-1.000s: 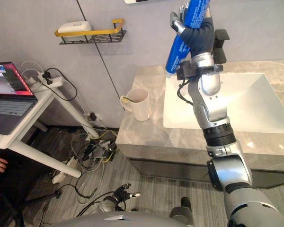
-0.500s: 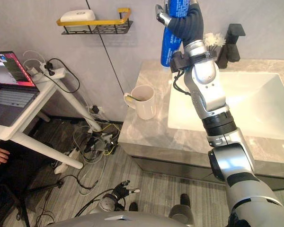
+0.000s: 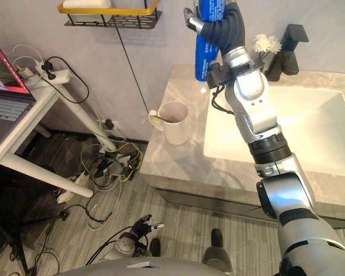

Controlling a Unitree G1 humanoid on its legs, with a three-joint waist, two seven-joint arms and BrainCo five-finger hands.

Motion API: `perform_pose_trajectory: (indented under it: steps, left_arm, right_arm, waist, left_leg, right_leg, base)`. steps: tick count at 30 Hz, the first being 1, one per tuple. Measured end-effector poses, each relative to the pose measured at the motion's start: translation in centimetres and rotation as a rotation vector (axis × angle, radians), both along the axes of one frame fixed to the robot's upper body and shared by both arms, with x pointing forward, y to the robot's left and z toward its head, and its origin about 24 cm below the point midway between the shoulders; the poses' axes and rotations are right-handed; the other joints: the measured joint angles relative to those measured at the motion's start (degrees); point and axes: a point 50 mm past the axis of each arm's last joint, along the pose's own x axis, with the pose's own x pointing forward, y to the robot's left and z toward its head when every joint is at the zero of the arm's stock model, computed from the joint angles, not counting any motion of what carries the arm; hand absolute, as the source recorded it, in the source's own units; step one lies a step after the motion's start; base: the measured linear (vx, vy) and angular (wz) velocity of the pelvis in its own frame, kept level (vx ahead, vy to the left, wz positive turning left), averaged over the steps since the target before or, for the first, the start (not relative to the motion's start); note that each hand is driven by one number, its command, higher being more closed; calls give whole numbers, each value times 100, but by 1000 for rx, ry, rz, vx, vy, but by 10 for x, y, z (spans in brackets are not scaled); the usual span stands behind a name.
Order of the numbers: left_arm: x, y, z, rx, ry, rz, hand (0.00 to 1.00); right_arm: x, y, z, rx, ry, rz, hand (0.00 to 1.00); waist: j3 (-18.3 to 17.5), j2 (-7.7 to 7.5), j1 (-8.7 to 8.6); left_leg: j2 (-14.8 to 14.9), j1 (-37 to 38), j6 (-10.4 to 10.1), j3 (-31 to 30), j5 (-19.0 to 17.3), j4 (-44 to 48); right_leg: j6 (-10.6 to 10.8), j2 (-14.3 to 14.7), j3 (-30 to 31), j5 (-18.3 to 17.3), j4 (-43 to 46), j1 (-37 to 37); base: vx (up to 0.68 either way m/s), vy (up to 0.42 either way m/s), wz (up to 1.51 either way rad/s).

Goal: Organize washtable

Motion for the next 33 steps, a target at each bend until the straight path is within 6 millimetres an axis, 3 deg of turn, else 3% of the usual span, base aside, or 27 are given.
perform_pose_trajectory:
  steps: [11, 21, 33]
  left_arm:
    - [10, 19, 4, 40, -31, 45, 0]
    - [11, 27, 5, 62, -40, 77, 0]
    - [14, 34, 6, 94, -55, 82, 0]
  right_arm:
    - [-3, 19, -4, -69, 2, 68, 100]
    - [-5, 30, -5, -23, 15, 130, 100]
    - [-20, 53, -4, 41, -9, 261, 100]
  waist:
    - [173, -319, 105]
    - [196, -371, 144]
    - [228, -585, 154]
  left_leg:
    - [17, -18, -9, 150, -7, -2]
    - [170, -31, -71, 210, 18, -44]
    - [178, -75, -97, 144, 38, -44]
  right_leg:
    - [-13, 41, 161, 72, -42, -83]
    - [-94, 197, 174, 143, -120, -111]
    - [-97, 195, 132, 149, -137, -111]
  base:
    - [-7, 3, -5]
    - [-8, -14, -4]
    - [-1, 0, 2]
